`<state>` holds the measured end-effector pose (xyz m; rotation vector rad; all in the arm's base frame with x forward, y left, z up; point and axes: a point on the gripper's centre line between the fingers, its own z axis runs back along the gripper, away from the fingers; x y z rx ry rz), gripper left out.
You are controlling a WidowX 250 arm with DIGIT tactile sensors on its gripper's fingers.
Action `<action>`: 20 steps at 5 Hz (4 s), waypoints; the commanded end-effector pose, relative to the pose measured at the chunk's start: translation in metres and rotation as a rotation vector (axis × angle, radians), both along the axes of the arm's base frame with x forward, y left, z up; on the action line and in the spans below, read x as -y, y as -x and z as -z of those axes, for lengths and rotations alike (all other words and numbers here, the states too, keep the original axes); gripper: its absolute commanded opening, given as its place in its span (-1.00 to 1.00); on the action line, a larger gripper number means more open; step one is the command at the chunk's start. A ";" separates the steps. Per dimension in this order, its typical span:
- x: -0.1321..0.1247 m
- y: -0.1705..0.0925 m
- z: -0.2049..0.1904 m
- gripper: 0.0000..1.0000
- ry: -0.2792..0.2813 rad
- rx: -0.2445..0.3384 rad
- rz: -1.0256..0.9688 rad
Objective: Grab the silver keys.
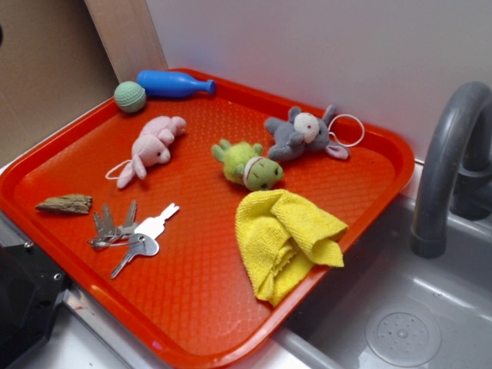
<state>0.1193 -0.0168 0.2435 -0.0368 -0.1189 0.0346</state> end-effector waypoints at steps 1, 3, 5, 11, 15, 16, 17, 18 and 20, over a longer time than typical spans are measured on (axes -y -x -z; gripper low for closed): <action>0.000 0.000 0.000 1.00 0.000 0.000 0.000; 0.016 -0.032 0.058 1.00 -0.024 -0.088 0.272; 0.049 0.014 0.092 1.00 -0.067 -0.137 0.417; 0.023 0.005 0.187 1.00 -0.085 0.004 0.511; 0.054 -0.017 0.199 -1.00 -0.107 0.005 0.561; 0.056 -0.015 0.198 -1.00 -0.106 0.018 0.569; 0.055 -0.010 0.192 -1.00 -0.091 0.027 0.573; 0.056 -0.007 0.188 -1.00 -0.091 0.031 0.571; 0.059 -0.007 0.185 -1.00 -0.089 0.021 0.564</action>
